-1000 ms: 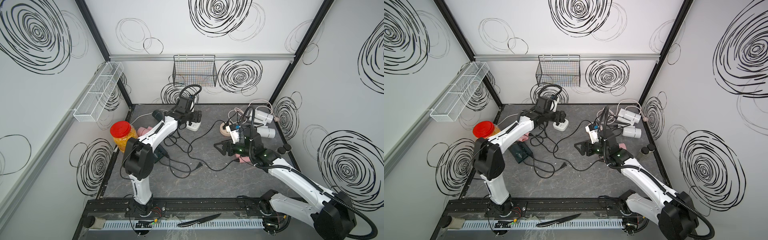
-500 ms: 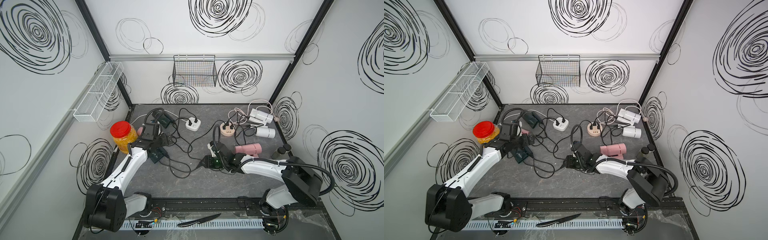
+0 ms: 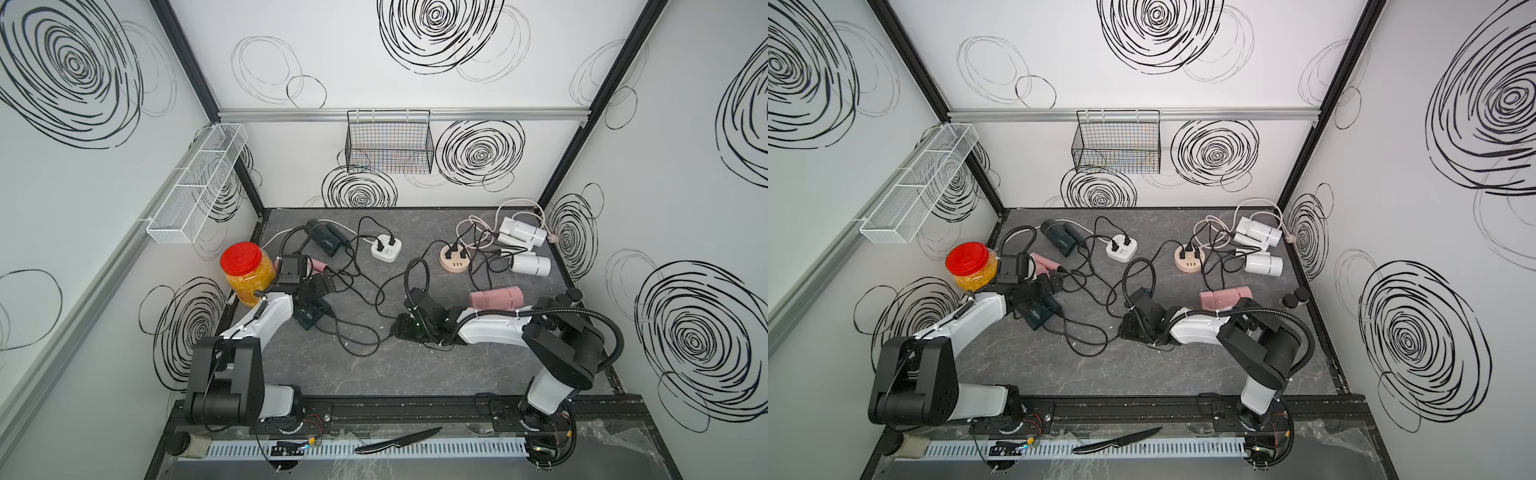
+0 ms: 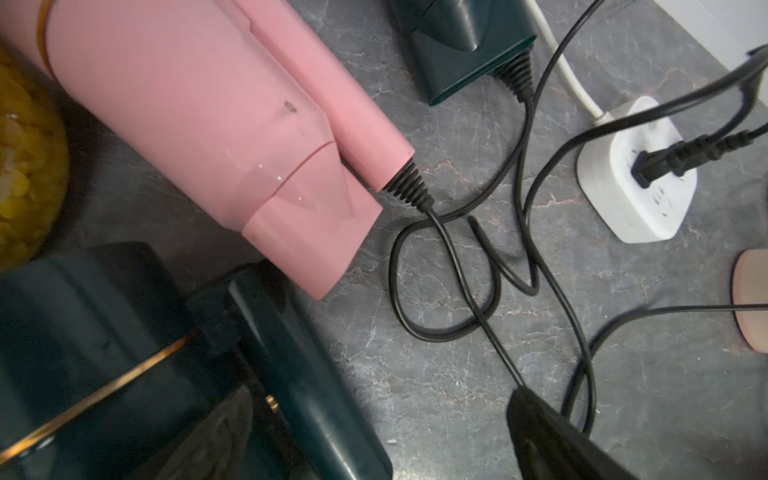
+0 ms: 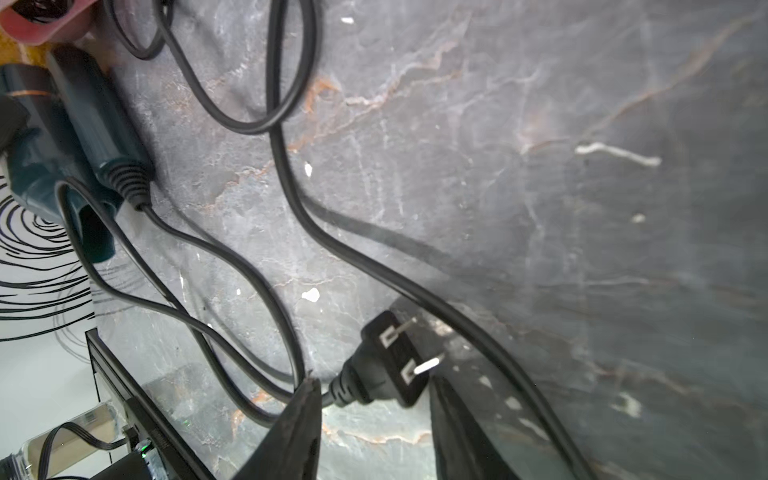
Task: Charge the blow dryers
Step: Pick up the plug from the center of the board.
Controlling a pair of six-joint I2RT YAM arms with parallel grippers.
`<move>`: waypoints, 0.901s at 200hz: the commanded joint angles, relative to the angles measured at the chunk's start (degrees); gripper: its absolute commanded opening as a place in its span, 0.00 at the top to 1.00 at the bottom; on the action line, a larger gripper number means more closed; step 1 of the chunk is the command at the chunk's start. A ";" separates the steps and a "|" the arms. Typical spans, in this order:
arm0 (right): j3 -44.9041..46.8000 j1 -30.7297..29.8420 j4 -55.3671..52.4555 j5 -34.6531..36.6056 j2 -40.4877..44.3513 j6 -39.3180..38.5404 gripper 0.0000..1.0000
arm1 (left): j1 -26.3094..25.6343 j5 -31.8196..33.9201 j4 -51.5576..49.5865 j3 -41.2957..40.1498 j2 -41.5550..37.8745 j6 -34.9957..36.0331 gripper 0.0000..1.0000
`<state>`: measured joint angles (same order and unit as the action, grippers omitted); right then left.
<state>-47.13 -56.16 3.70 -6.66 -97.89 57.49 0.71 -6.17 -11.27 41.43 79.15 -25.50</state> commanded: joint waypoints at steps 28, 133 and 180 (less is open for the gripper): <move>-1.40 -0.66 -2.27 3.95 -0.05 0.69 0.54 | 0.66 3.15 -2.50 -6.53 -7.13 -2.89 0.01; -4.37 0.99 -8.98 2.09 6.68 -19.66 0.54 | -12.25 5.34 -4.65 -3.74 -17.38 -5.74 0.06; -9.88 1.63 -16.43 3.22 1.96 -18.34 0.54 | -22.12 6.56 -10.38 -7.94 -26.07 -12.47 0.23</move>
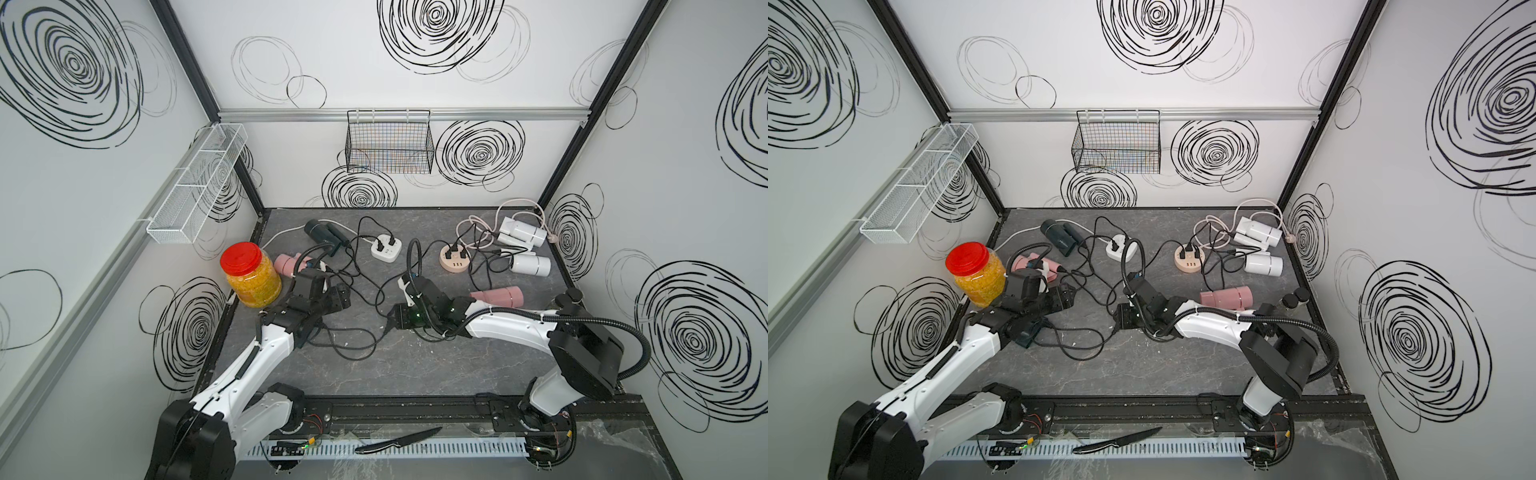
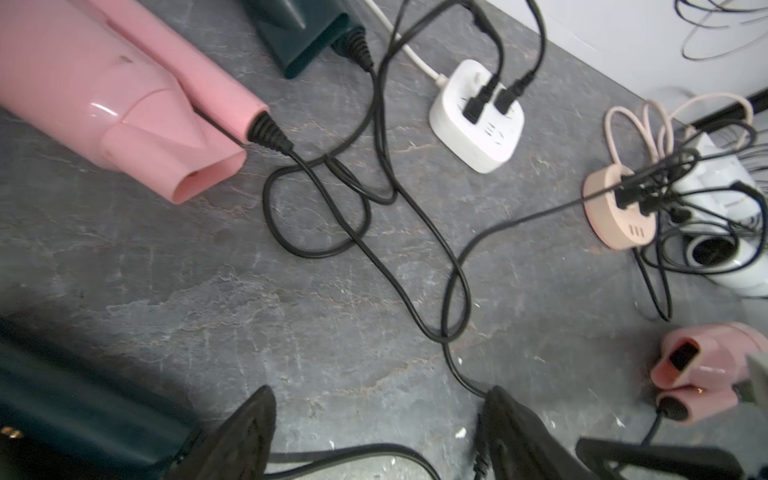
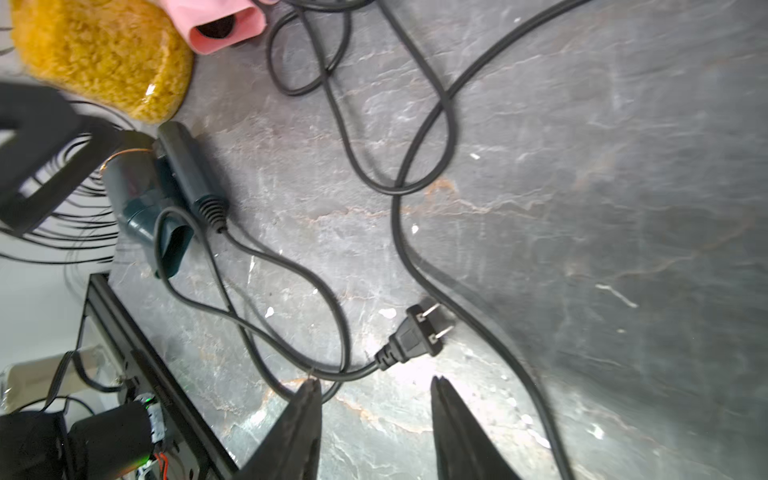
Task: Charge the blow dryers
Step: Pick up the plug from the center of the board.
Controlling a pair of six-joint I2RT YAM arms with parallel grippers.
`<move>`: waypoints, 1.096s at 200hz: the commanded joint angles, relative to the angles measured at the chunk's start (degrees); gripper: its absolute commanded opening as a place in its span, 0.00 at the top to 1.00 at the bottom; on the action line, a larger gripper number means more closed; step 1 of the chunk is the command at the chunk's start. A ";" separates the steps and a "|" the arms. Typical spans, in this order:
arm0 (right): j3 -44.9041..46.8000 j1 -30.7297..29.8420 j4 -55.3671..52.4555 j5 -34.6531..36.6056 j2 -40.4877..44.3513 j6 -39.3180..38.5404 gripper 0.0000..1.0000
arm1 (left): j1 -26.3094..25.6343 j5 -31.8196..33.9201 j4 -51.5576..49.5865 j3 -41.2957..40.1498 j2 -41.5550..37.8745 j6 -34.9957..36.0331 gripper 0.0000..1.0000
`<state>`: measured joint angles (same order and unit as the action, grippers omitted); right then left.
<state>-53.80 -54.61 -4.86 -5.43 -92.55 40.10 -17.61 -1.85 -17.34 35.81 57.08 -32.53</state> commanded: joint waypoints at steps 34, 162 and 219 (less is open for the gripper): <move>-6.33 -0.14 -8.08 0.95 -8.34 0.44 0.51 | -7.98 1.92 -3.07 -9.04 -12.78 -13.56 0.25; -14.80 -4.28 -17.17 9.95 -19.16 10.85 0.58 | -19.92 1.29 12.52 -24.05 -20.85 -23.45 0.32; -12.28 -3.18 -9.77 8.31 -6.48 10.66 0.71 | -28.85 0.15 27.63 -27.24 -24.82 -23.61 0.34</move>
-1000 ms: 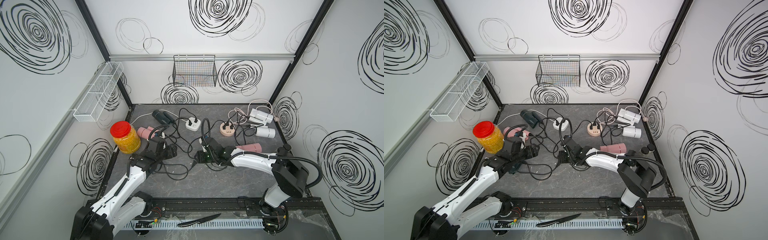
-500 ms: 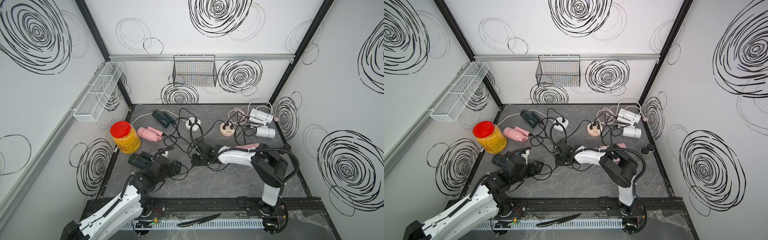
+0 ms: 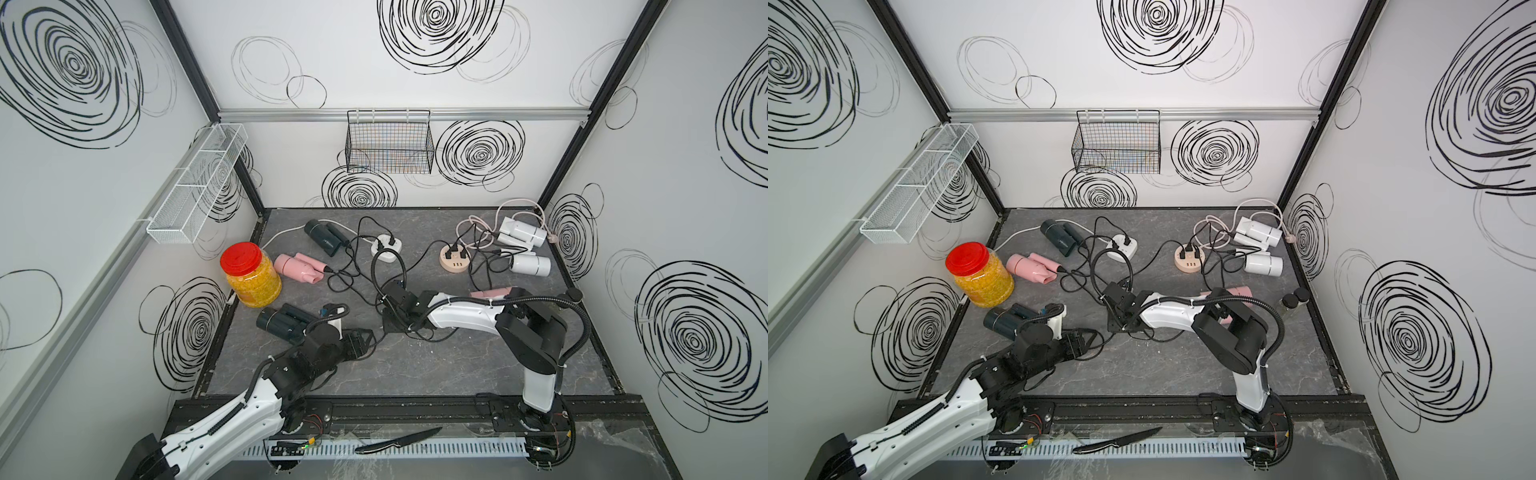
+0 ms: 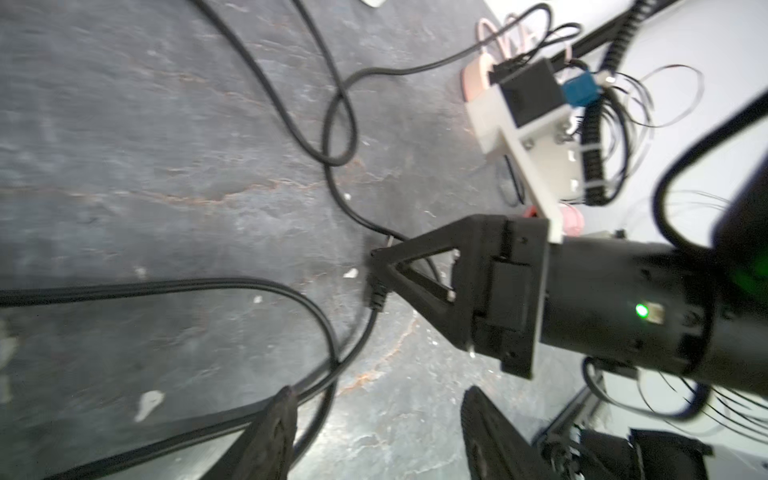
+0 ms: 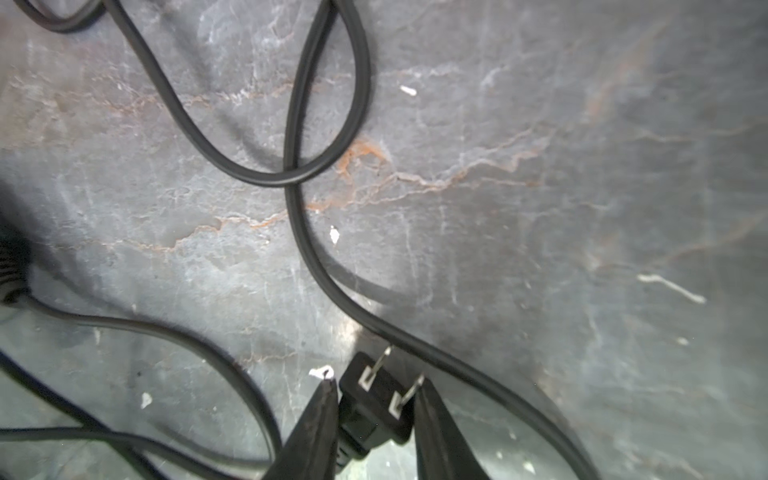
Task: Charge the blow dryers
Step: Pick up the plug from the center of the board.
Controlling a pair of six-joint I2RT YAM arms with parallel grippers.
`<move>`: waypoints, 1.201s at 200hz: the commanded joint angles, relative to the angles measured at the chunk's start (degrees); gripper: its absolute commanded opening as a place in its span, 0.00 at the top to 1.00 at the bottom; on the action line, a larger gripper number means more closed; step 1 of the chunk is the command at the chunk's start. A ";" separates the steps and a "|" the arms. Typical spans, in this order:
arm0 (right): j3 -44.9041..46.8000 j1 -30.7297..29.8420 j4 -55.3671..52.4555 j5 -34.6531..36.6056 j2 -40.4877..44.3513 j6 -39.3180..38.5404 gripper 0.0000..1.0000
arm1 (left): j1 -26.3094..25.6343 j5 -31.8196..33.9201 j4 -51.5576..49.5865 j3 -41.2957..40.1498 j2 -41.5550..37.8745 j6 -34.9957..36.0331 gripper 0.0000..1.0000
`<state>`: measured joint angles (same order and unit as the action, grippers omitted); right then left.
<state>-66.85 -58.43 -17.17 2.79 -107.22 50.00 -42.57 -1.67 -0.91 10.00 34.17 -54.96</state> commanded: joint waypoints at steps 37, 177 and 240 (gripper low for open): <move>2.66 5.74 7.02 -3.99 17.32 1.33 0.72 | -12.56 6.96 21.04 -2.23 -2.20 -1.02 0.34; 8.32 11.37 13.48 -11.62 26.57 4.44 0.73 | -16.12 22.20 68.37 1.21 30.16 2.66 0.40; 10.46 11.33 17.73 -13.83 26.88 6.69 0.73 | -10.16 14.86 82.99 3.08 41.34 -7.41 0.52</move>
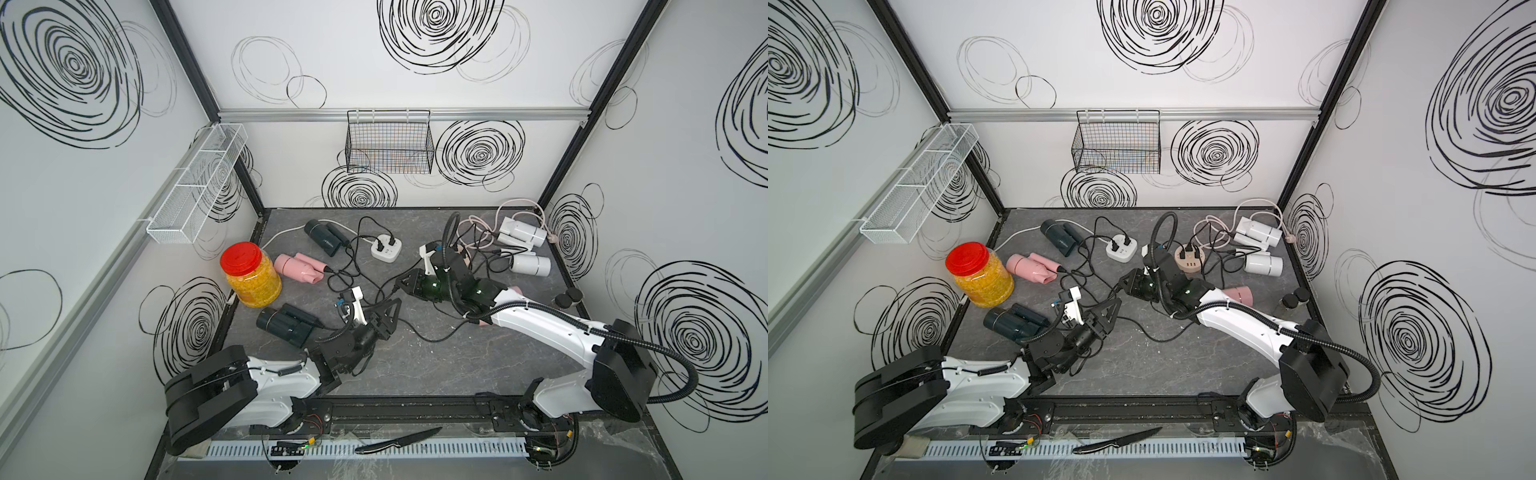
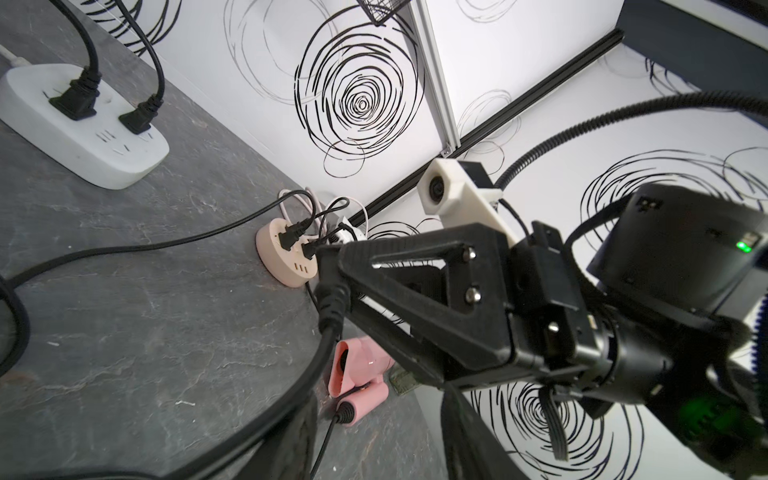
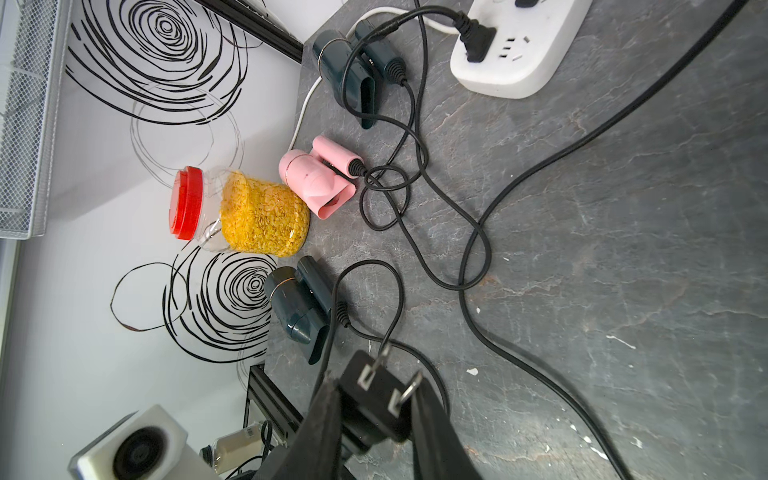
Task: Charge the blow dryers
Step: Pick up the plug from the center of the board.
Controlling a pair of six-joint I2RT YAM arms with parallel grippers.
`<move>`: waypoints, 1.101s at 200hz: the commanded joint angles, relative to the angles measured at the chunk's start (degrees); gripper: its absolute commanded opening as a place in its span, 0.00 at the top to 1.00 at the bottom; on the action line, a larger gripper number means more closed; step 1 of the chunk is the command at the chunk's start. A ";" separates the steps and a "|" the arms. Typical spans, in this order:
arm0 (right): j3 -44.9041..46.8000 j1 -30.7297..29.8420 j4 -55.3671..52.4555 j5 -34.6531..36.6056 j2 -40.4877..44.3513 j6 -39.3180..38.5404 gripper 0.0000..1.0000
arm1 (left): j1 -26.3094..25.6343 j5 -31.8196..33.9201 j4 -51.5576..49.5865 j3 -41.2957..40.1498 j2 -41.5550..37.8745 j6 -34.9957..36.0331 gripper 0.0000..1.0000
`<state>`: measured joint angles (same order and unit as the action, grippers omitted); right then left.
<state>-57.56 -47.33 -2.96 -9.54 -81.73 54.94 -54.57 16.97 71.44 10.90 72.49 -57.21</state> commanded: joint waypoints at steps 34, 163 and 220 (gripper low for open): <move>1.73 0.23 4.32 -1.71 1.83 2.19 0.73 | 3.20 -5.02 17.55 2.13 7.89 -9.15 0.58; 3.23 0.53 6.35 -3.03 3.02 2.82 0.74 | 6.40 -4.66 8.88 3.59 7.52 -6.96 0.64; 3.50 0.63 7.12 -5.39 2.78 3.33 0.74 | 8.78 -6.34 11.36 3.01 9.39 -6.07 0.63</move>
<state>-54.83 -46.59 2.57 -11.38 -80.62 57.63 -47.92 10.57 79.81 13.10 80.75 -64.36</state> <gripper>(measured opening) 0.267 0.364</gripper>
